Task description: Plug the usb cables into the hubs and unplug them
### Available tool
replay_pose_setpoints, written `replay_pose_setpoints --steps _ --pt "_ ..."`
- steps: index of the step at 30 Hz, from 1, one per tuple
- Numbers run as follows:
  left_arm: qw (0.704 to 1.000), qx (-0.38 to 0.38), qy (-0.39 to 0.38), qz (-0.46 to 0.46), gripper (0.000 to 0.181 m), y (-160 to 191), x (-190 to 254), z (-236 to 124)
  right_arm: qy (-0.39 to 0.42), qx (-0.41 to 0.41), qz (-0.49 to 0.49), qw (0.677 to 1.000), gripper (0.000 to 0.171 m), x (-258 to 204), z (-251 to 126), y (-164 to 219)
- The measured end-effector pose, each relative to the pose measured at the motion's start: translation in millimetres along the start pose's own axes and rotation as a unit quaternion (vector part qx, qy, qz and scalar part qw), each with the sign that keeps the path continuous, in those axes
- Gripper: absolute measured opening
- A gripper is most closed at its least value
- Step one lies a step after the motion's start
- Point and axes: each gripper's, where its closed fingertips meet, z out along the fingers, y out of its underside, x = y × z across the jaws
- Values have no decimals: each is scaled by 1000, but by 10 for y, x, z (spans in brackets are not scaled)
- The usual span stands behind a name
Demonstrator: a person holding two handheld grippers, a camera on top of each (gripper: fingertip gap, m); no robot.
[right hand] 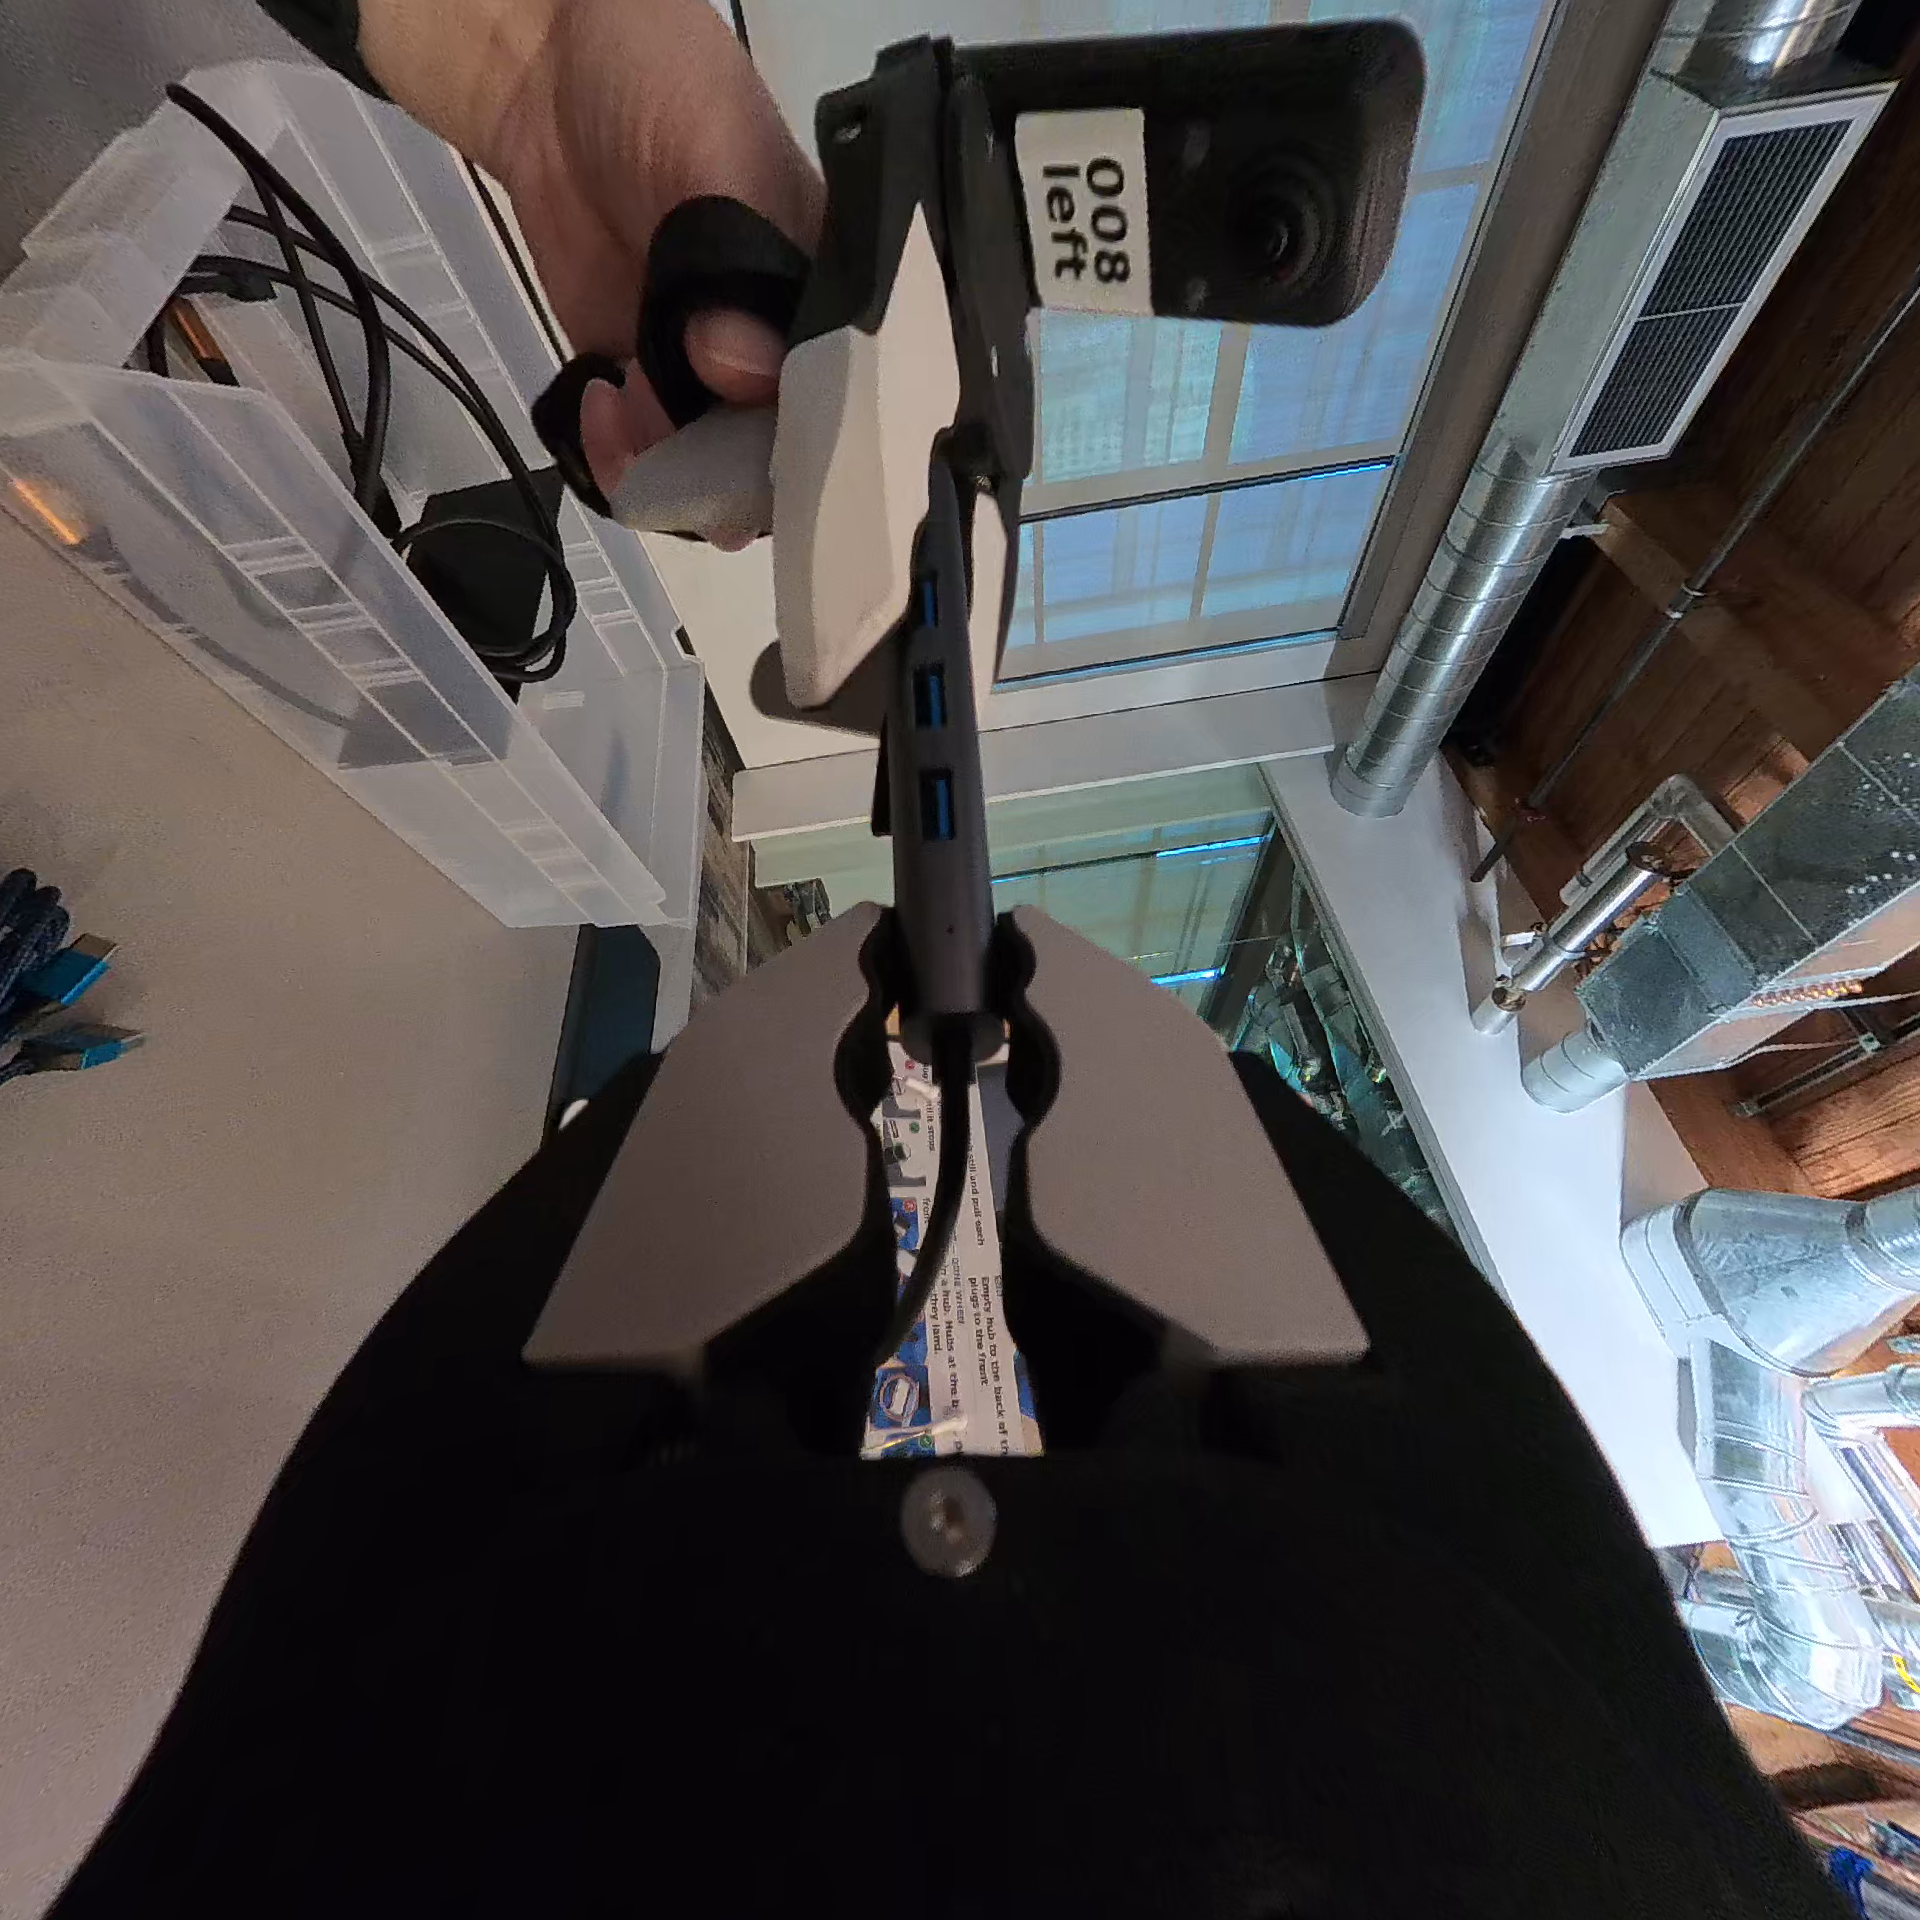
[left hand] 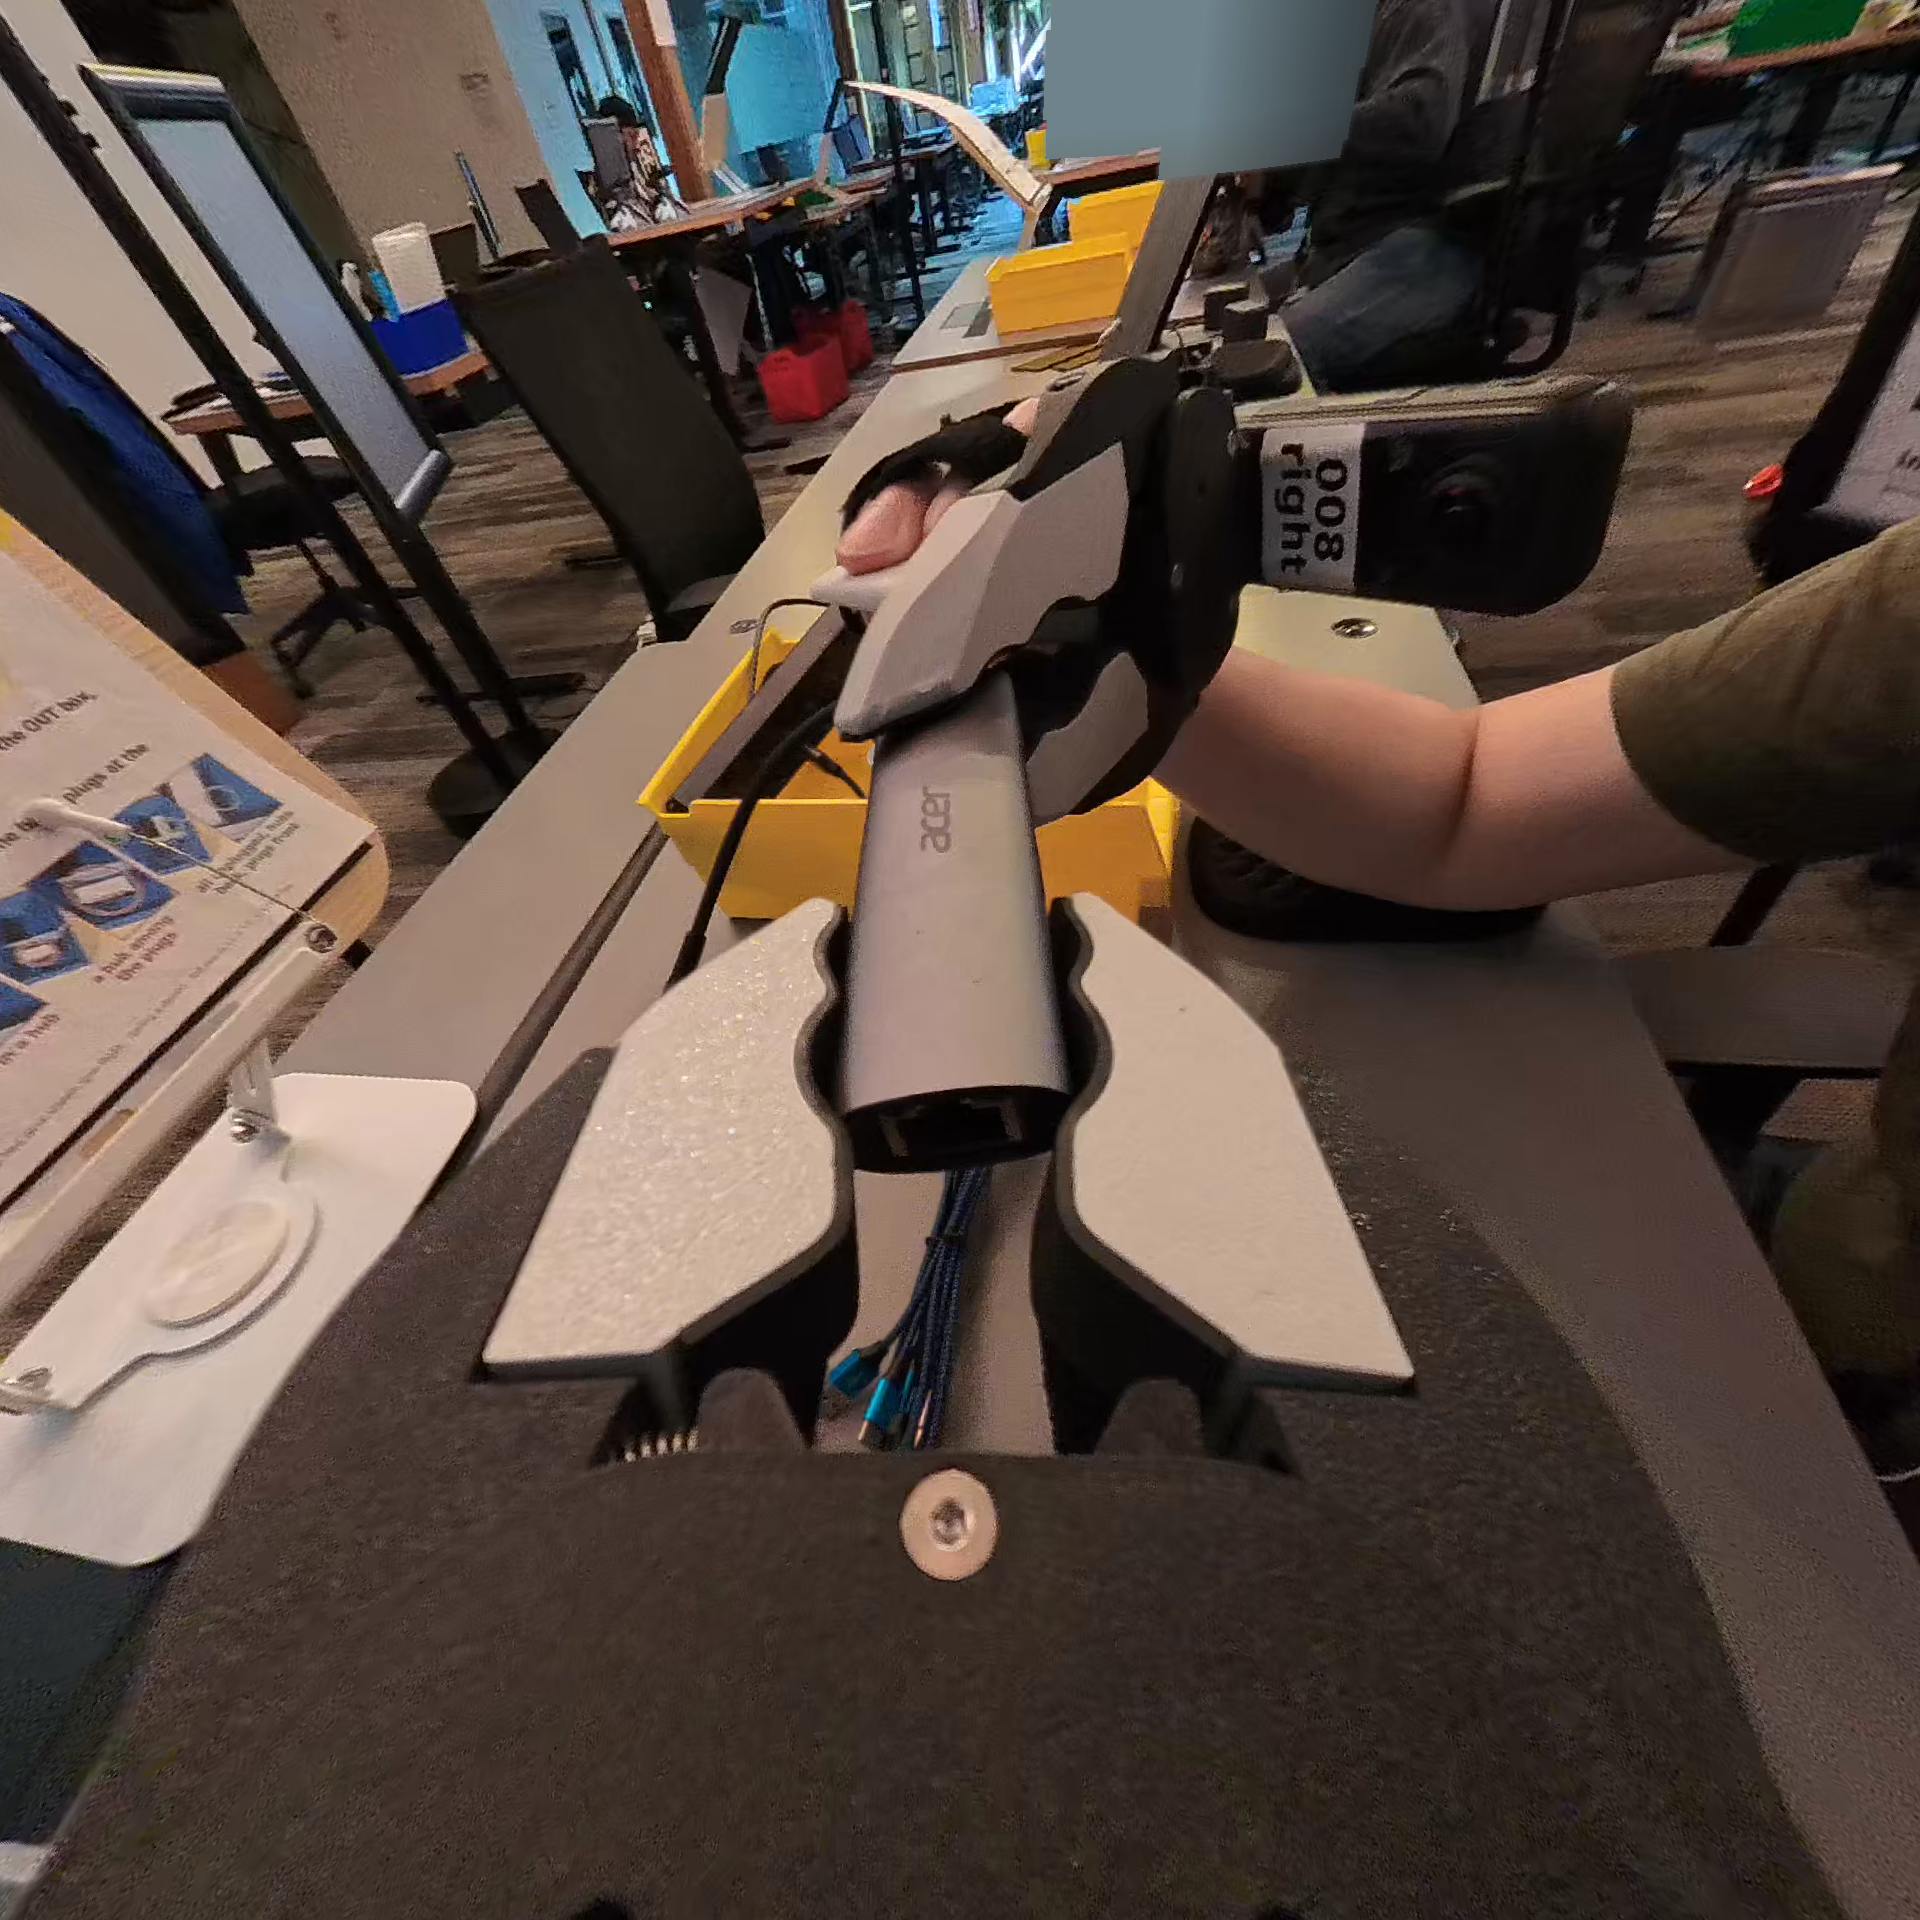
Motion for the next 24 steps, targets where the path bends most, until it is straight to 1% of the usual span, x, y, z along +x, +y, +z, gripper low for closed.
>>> replay_pose_setpoints --steps 3,9,13,19,22,24 --pt "1000 -14 -9 9 36 28 -6 7 -1 -3 -3 1000 18 -10 2 16" --pt "1000 -3 -17 -9 36 13 -63 17 17 -23 -9 1000 18 18 27 79" --pt "999 6 -34 -16 36 6 -139 6 37 -33 5 999 26 81 38 136" --pt "998 25 -53 -31 37 -23 -262 -106 63 -31 57 996 30 197 6 208" --pt "995 41 -86 -38 36 -65 -397 -274 81 -28 111 990 29 298 -25 263" --pt "991 49 -115 -44 36 -77 -513 -426 81 -24 163 983 26 353 -42 294"
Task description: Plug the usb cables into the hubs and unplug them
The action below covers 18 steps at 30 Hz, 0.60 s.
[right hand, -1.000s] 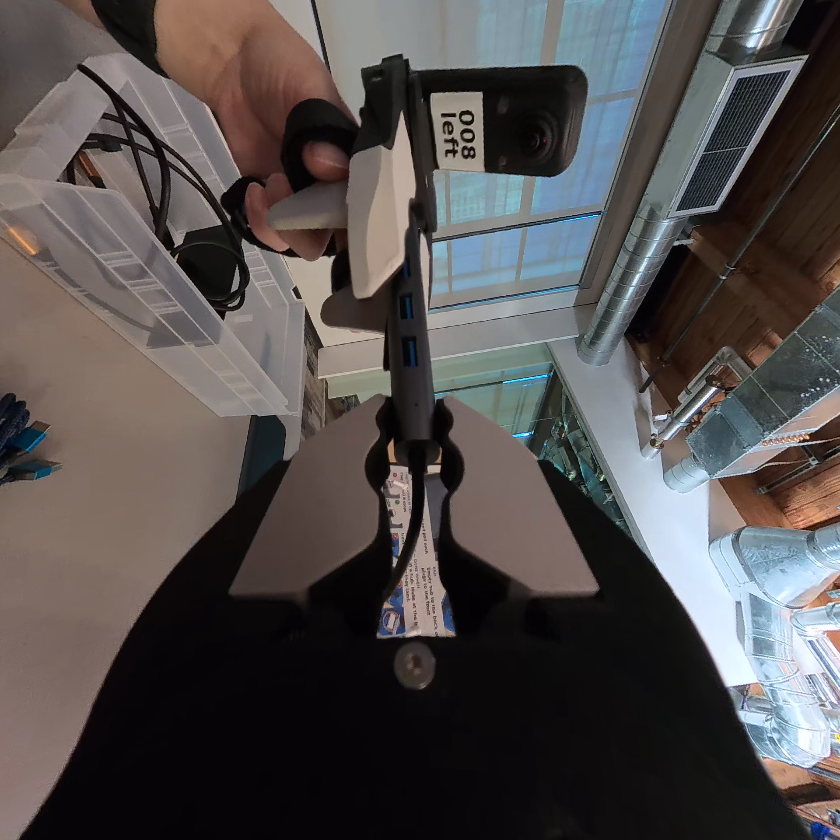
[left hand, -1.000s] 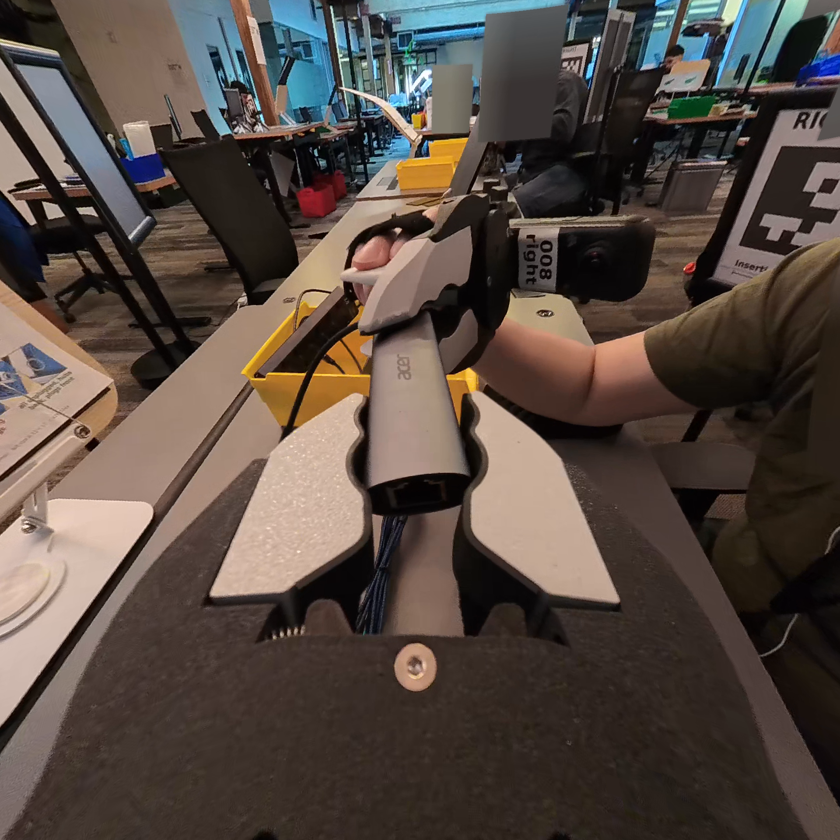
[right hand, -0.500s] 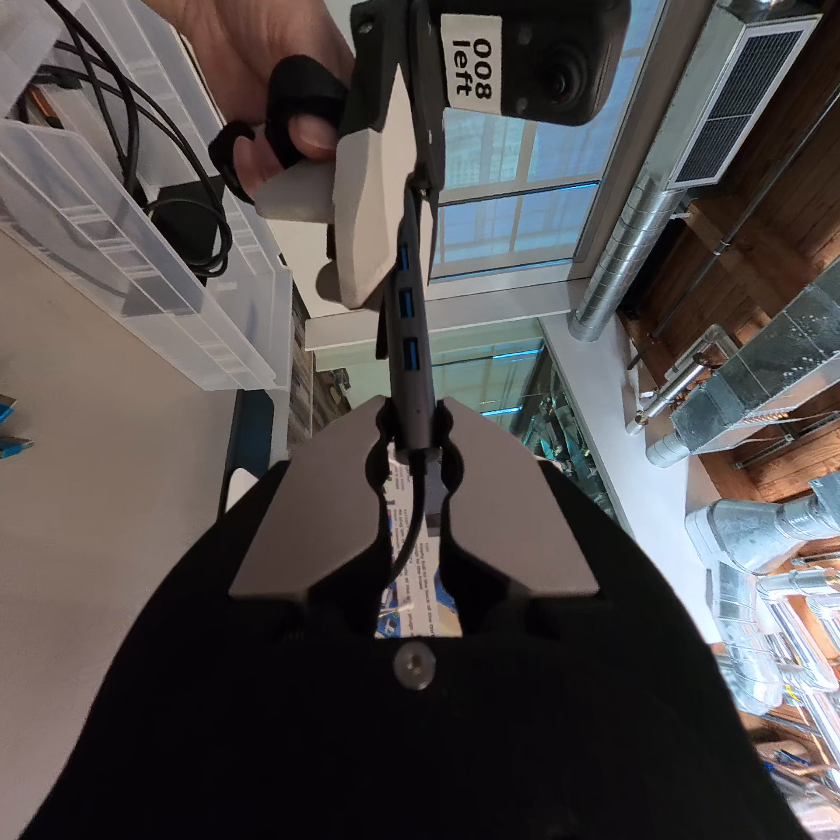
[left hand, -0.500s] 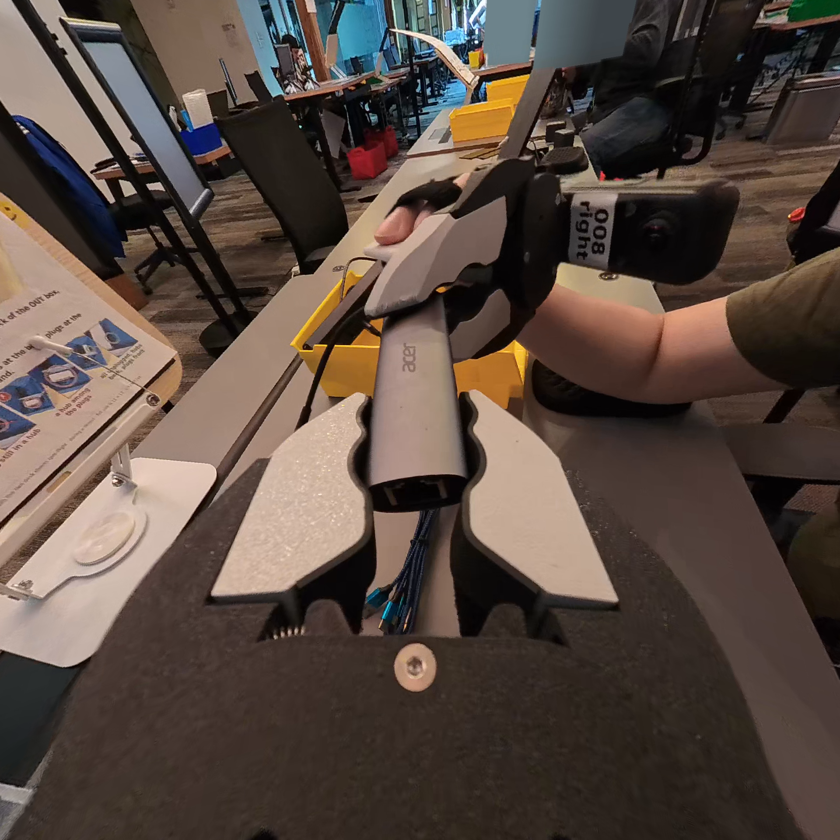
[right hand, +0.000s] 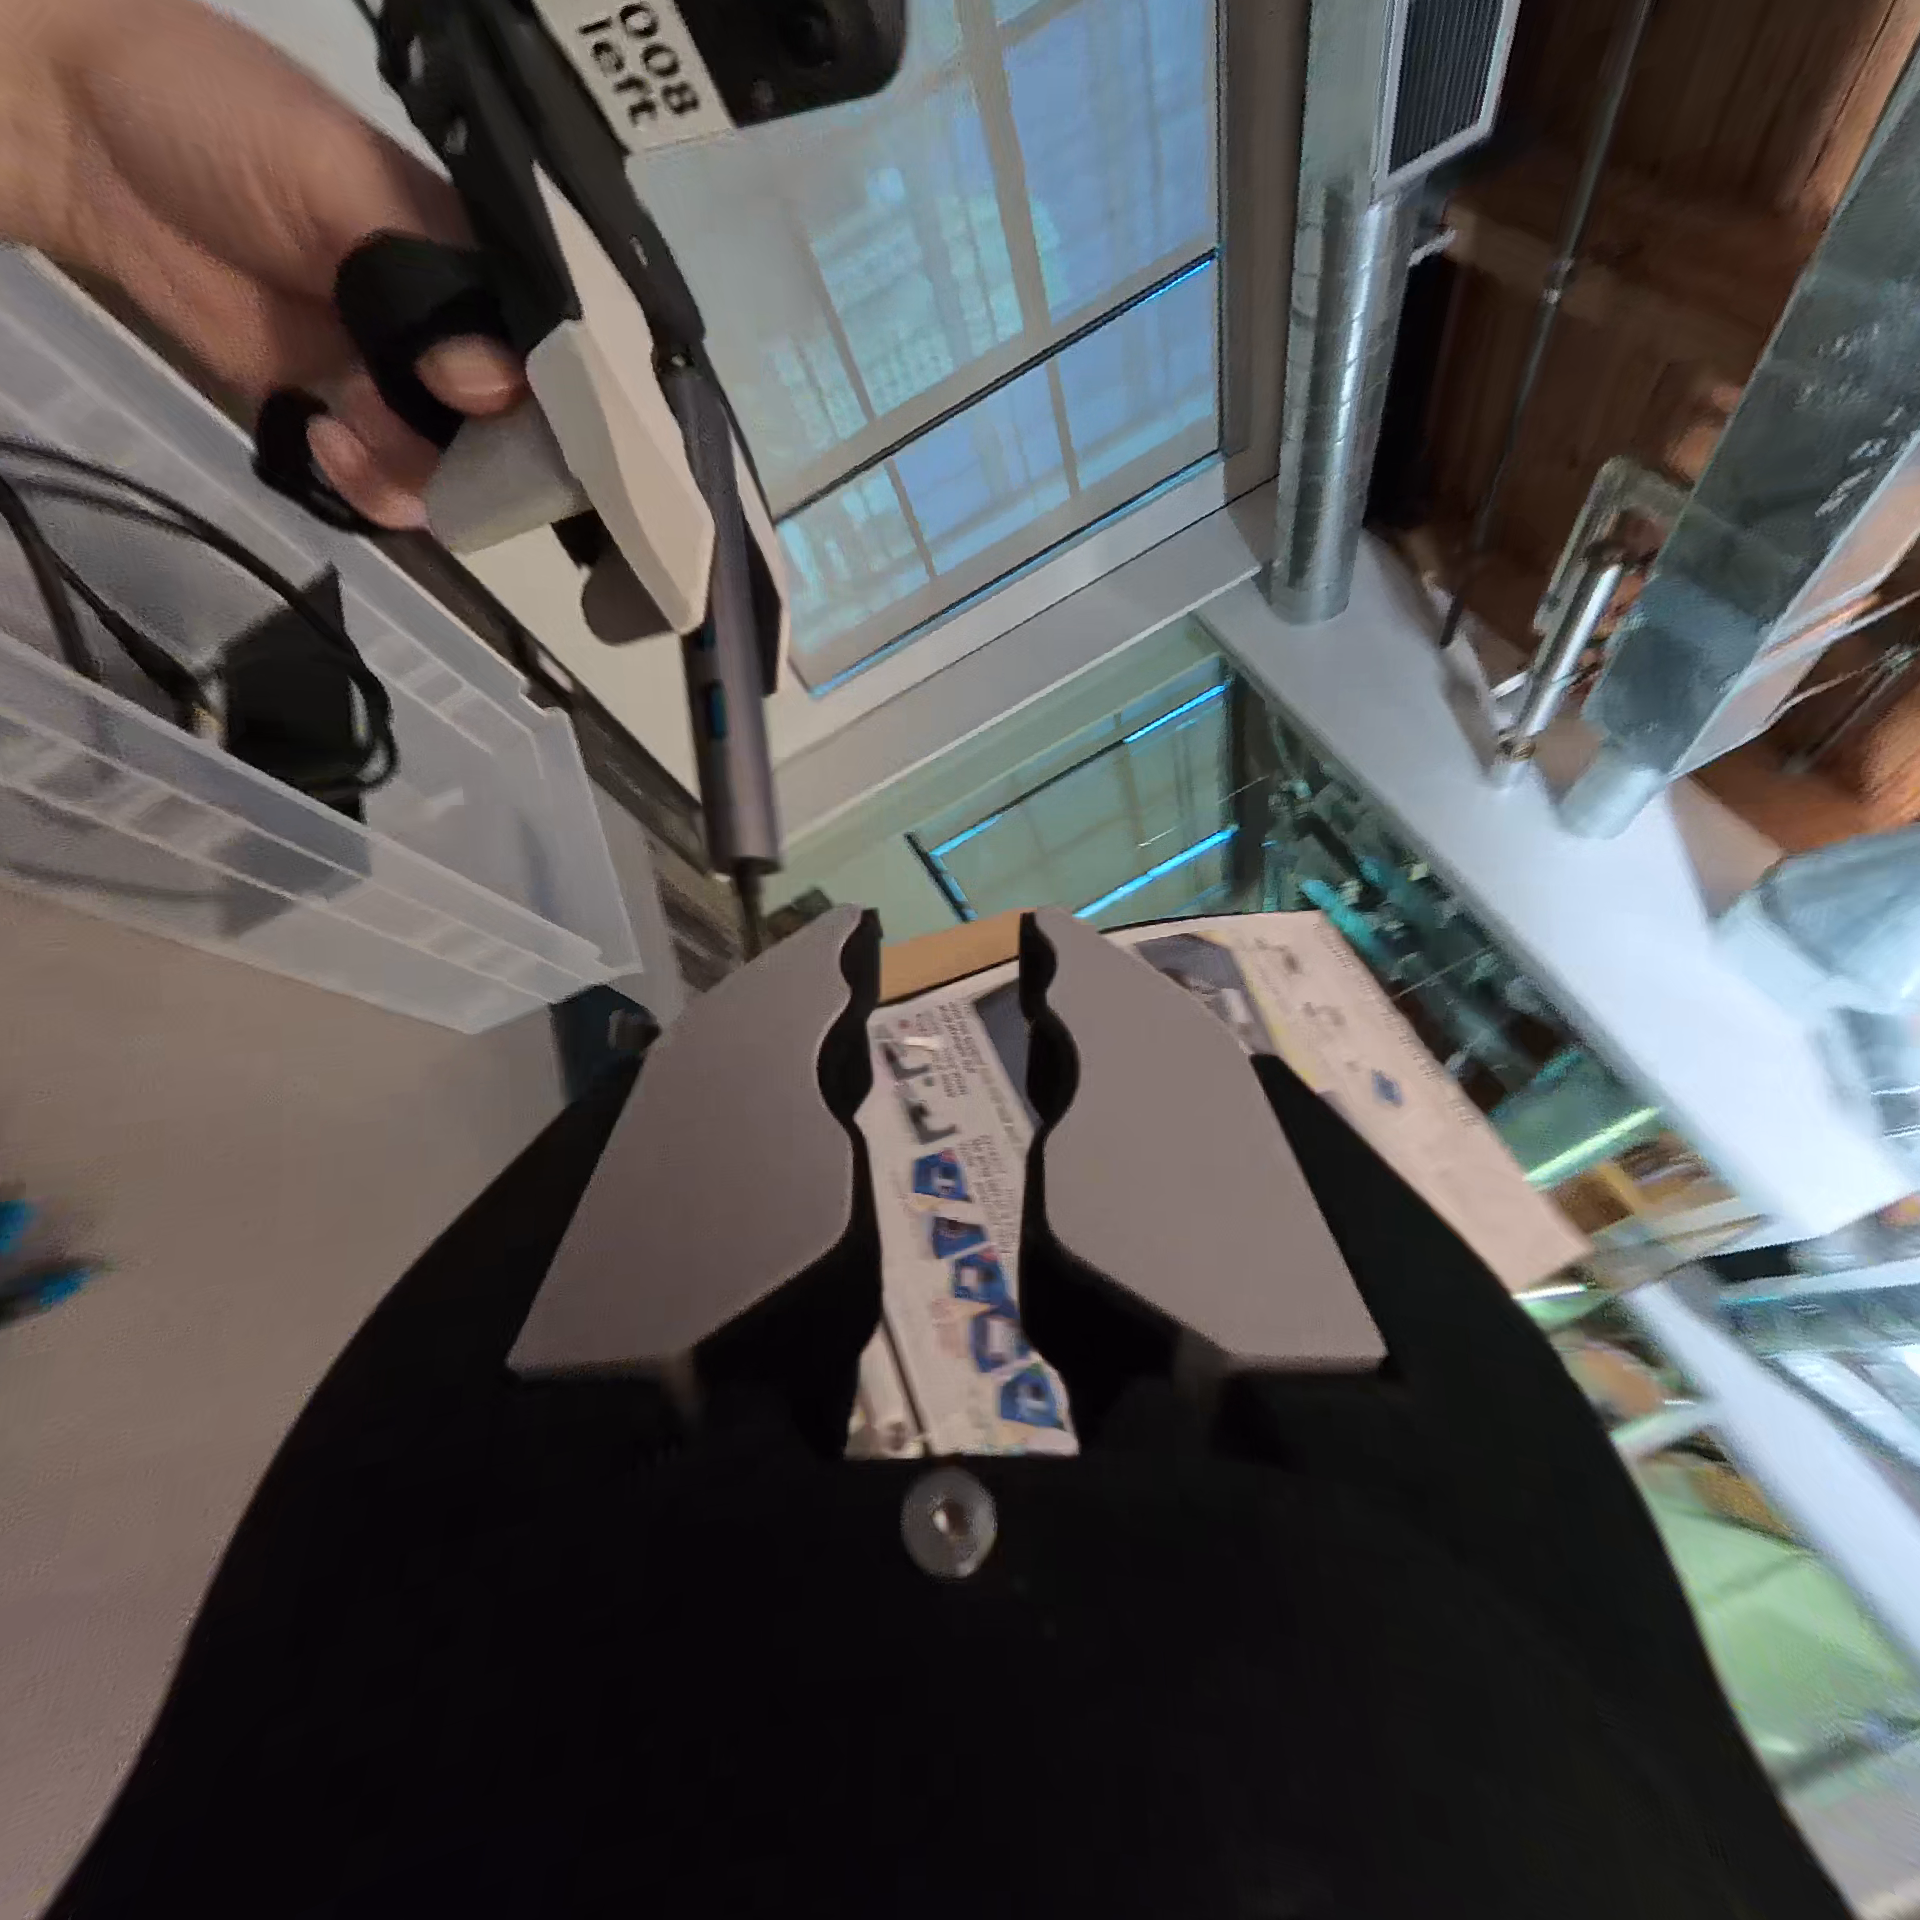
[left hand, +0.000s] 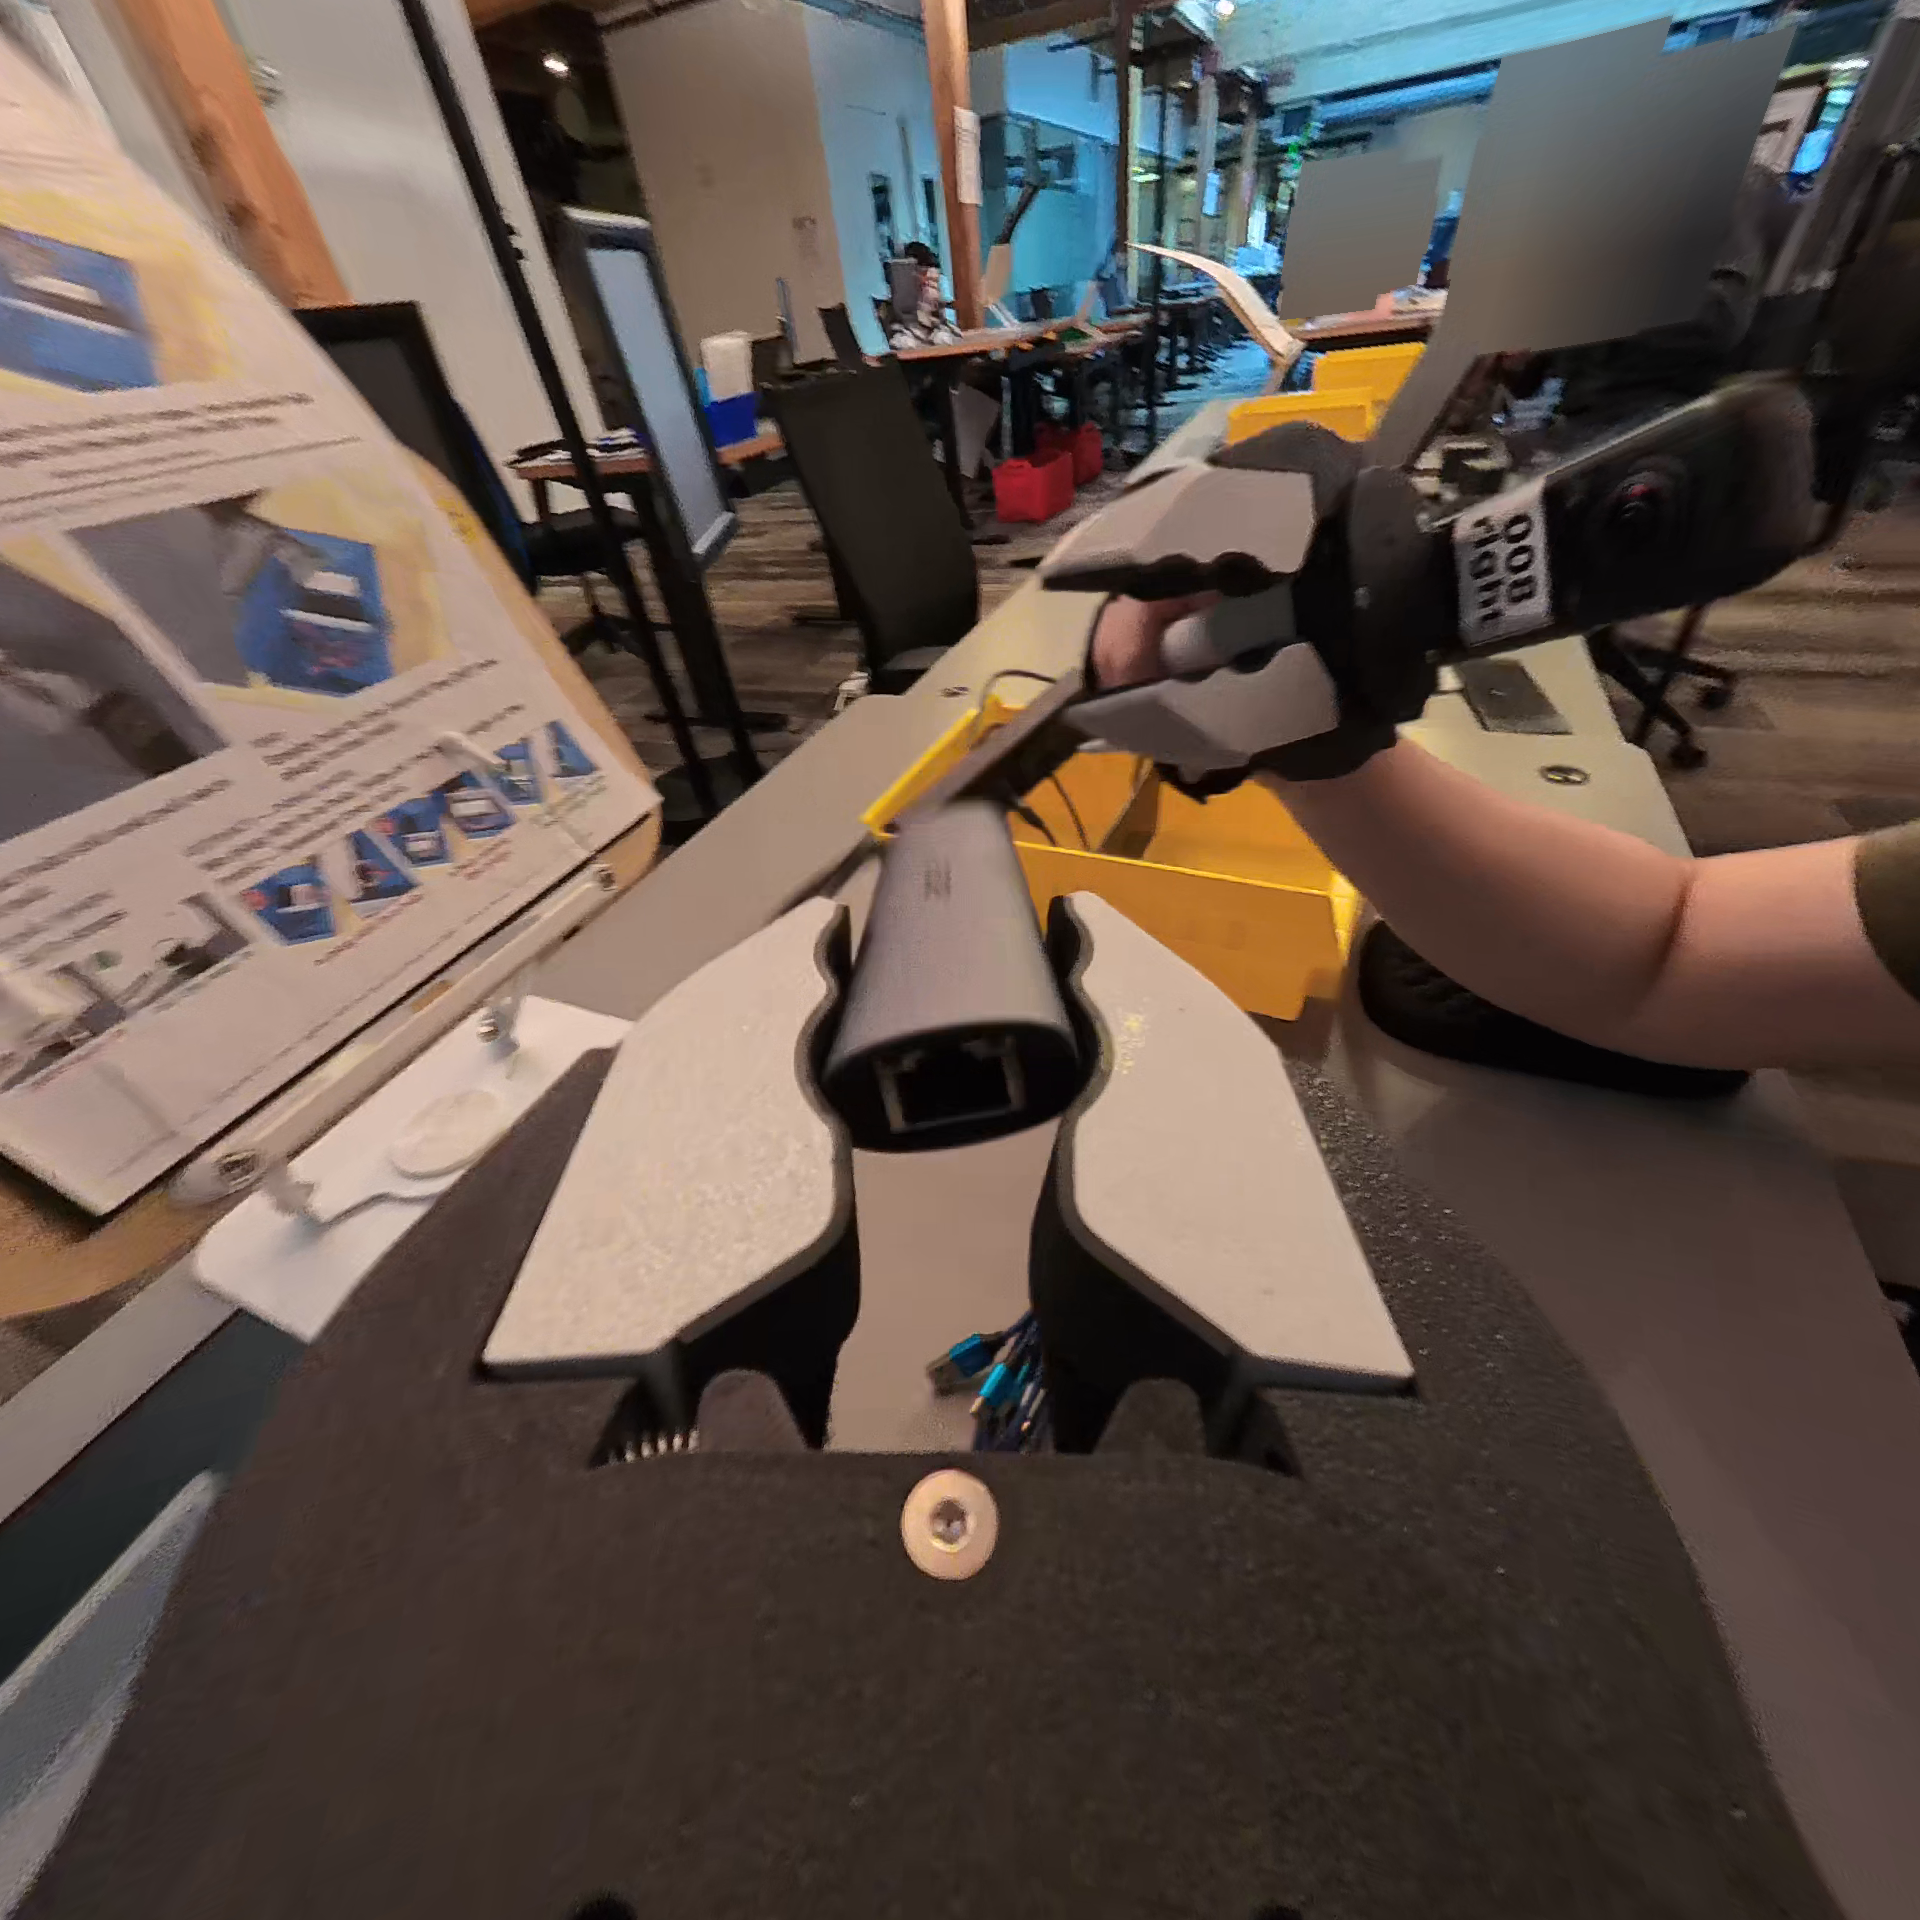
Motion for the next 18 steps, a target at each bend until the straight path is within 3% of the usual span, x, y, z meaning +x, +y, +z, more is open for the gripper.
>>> replay_pose_setpoints --steps 3,6,11,18 --pt "999 3 -47 2 36 -13 -211 -167 -80 -11 112 990 25 -131 28 55" --pt "998 16 -56 -11 36 -38 -294 -261 -202 -59 230 950 30 -460 32 198" --pt "999 5 -34 -21 36 25 -250 -195 -220 -39 296 929 25 -669 185 223" --pt "999 24 26 -31 36 -77 66 1 -205 21 317 926 45 -988 450 -98"
